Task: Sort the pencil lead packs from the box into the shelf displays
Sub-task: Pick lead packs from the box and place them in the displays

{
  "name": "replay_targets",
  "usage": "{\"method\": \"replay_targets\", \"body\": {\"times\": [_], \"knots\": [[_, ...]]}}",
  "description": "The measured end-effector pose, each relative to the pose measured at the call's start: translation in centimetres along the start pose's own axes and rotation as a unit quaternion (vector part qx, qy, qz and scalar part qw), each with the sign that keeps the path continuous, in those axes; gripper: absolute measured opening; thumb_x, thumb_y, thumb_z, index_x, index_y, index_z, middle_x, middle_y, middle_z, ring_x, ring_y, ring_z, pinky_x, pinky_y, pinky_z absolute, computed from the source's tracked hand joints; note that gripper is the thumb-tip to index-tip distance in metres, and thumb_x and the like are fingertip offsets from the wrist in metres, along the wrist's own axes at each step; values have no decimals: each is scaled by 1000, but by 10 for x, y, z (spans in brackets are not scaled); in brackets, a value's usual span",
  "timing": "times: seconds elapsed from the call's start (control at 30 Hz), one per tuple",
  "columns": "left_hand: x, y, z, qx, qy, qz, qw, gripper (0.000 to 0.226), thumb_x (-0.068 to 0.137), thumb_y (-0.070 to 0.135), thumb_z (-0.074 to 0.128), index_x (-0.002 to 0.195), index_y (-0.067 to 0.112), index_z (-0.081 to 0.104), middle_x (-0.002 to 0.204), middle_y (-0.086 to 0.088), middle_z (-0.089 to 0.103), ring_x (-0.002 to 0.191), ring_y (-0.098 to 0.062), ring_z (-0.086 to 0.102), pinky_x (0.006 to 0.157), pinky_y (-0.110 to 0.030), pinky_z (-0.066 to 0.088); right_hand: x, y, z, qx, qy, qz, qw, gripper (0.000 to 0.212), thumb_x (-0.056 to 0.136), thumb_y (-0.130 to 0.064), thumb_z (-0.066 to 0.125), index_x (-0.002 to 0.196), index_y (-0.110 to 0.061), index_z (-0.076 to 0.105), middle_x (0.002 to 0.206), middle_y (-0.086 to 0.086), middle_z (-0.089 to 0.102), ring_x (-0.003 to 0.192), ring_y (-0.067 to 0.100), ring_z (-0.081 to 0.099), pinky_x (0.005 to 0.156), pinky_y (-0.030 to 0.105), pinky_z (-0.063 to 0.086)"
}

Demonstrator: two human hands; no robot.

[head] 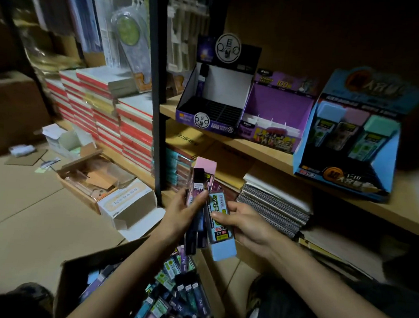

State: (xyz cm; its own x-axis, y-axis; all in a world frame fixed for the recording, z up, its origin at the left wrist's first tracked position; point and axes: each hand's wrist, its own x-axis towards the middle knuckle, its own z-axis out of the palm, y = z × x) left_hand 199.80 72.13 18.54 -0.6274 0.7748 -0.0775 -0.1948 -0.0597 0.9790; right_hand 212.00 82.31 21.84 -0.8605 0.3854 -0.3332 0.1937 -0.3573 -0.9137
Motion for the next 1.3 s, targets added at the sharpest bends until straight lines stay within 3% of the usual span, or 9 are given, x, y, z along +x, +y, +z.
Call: {"method": "replay_targets", "body": {"times": [0.1, 0.33, 0.57, 0.67, 0.87, 0.97, 1.03, 1.17, 1.3], "knots": [[5, 12, 14, 13, -20, 13, 1000, 52, 72, 48, 63, 111, 14, 56, 97, -8, 72, 82, -23, 72, 66, -33, 57, -11, -13, -11, 20, -15, -8, 1000, 28, 82, -2, 60, 110, -5, 60, 95, 14, 70, 83, 22, 67, 78, 32, 57], [17, 50, 37, 30, -58, 41, 997, 46, 72, 47, 59, 109, 19, 59, 94, -4, 73, 82, -17, 72, 60, -22, 56, -34, -55, -46, -36, -1, -42, 998, 36, 89, -32, 56, 123, -29, 46, 85, 14, 68, 67, 29, 66, 60, 37, 57], [38, 86, 49, 49, -76, 66, 994, 45, 73, 47, 58, 110, 22, 56, 99, -5, 70, 82, -18, 72, 65, -29, 57, -63, -107, -78, -148, 97, -123, 977, 38, 86, 13, 46, 112, -15, 41, 105, 12, 57, 69, 30, 70, 57, 33, 57], [46, 95, 58, 59, -83, 71, 992, 54, 74, 48, 57, 118, 17, 56, 103, -6, 70, 90, -23, 70, 78, -41, 56, -81, -131, -95, -223, 131, -184, 948, 34, 84, 8, 56, 107, -17, 58, 92, 2, 70, 73, 20, 71, 59, 23, 55], [48, 93, 58, 52, -88, 92, 991, 41, 76, 43, 56, 110, 20, 59, 100, -7, 70, 88, -21, 71, 69, -32, 57, -104, -175, -136, -309, 344, -260, 848, 20, 72, -12, 77, 88, -20, 67, 70, -4, 69, 56, 1, 63, 45, 12, 42], [50, 96, 64, 32, -70, 98, 992, 42, 80, 39, 56, 111, 13, 60, 103, -14, 69, 93, -27, 68, 80, -39, 56, -95, -191, -152, -389, 386, -265, 793, 17, 73, -16, 78, 84, -18, 66, 77, 2, 64, 63, 7, 58, 53, 19, 40], [50, 99, 69, 18, -71, 107, 992, 39, 81, 36, 56, 109, 9, 61, 96, -12, 72, 85, -22, 69, 74, -32, 57, -83, -199, -158, -445, 397, -247, 764, 23, 74, -17, 78, 94, -12, 67, 87, 9, 64, 76, 20, 58, 63, 30, 42], [52, 99, 73, -10, -88, 120, 989, 35, 80, 32, 56, 100, 5, 61, 74, -3, 73, 64, -15, 70, 54, -21, 54, -55, -207, -161, -568, 351, -209, 715, 19, 78, -15, 74, 95, -13, 64, 84, 2, 61, 80, 19, 55, 61, 28, 37], [54, 99, 69, -22, -99, 120, 988, 36, 79, 34, 56, 100, 6, 60, 76, -3, 74, 67, -18, 71, 54, -22, 55, -41, -223, -163, -613, 277, -147, 725, 18, 80, -13, 71, 95, -13, 61, 89, 2, 61, 83, 20, 57, 68, 29, 40]]}}
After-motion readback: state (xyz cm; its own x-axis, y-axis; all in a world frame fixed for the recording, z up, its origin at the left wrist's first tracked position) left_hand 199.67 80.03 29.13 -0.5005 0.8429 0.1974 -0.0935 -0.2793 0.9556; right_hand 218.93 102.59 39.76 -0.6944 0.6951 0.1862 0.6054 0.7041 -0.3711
